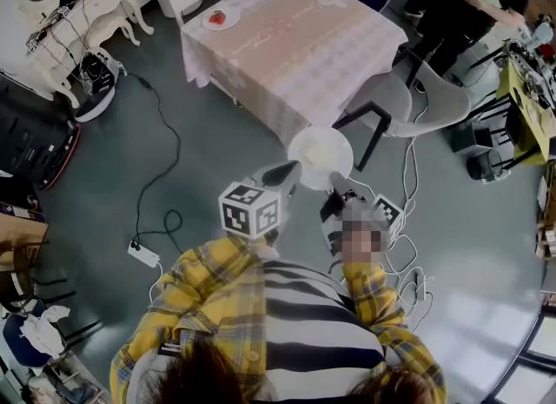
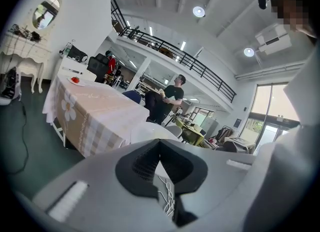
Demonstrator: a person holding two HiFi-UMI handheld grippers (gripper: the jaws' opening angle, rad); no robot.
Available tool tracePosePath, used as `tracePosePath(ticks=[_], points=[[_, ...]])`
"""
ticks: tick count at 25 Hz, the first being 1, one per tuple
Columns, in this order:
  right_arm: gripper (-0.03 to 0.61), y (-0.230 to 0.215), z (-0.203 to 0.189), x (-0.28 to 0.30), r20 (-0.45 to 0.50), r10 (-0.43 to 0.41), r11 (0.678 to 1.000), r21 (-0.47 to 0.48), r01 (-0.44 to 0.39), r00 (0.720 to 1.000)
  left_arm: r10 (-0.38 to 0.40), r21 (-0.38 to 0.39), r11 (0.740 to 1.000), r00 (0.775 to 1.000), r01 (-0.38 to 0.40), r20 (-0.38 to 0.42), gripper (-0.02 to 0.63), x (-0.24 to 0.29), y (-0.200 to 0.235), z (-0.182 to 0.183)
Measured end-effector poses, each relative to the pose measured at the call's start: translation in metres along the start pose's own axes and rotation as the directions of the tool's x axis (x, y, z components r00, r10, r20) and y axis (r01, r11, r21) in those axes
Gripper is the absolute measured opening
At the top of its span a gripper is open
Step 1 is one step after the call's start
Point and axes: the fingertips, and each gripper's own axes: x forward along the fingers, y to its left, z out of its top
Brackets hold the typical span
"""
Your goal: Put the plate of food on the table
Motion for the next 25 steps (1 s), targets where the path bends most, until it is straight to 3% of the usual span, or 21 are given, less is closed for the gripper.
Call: tracePosePath(ticks=[15, 25], points=[[0.009, 0.013, 0.044, 0.103, 0.057, -0.022, 0.999, 0.031, 0.021, 0.998, -0.046, 0.034, 0.998, 0.998, 0.048, -0.040, 0.000, 0.060, 0.075, 0.061], [0.009, 0.021, 0.088, 0.166, 0.002, -0.021, 0.999, 0.027, 0.021, 1.000, 0.000, 0.003, 1.000, 0.999, 0.001, -0.033, 0.000, 0.116, 0.112, 0.097]])
